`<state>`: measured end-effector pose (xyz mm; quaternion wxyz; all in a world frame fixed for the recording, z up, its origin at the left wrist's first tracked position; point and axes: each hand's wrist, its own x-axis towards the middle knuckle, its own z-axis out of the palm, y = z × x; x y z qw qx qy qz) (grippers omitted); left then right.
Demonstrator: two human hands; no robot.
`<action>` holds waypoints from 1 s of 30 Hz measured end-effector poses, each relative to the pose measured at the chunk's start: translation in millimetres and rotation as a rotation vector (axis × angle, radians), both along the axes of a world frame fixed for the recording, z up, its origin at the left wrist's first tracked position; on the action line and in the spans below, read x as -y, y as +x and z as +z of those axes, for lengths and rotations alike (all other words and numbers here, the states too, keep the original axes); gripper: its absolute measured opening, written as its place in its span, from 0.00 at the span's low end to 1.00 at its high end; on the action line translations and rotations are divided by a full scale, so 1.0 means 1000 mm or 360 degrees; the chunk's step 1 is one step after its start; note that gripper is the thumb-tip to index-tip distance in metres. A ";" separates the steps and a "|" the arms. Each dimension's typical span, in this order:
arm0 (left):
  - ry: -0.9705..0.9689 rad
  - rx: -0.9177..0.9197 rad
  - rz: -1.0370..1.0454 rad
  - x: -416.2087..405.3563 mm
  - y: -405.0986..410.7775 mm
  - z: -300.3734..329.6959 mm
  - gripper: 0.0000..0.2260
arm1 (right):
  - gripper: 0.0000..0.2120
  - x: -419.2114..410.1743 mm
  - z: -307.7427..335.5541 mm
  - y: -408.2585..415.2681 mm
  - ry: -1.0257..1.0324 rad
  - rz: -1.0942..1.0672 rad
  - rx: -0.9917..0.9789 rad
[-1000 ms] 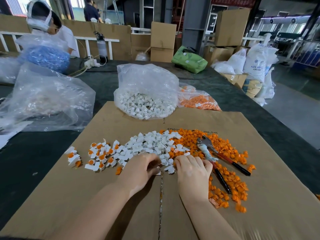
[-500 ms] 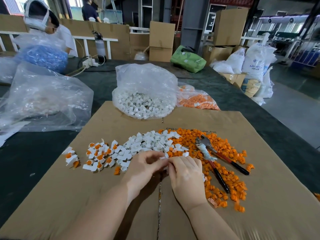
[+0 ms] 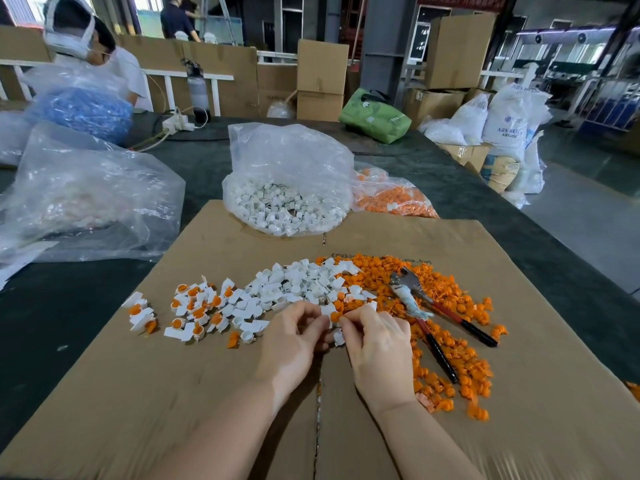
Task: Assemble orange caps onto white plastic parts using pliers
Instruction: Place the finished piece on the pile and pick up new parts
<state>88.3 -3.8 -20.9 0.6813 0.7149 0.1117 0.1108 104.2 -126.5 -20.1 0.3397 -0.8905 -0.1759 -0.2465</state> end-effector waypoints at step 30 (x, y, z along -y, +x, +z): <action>0.0109 0.0033 0.0028 -0.004 -0.002 -0.004 0.08 | 0.10 0.002 -0.001 -0.001 -0.0066 0.0132 -0.0002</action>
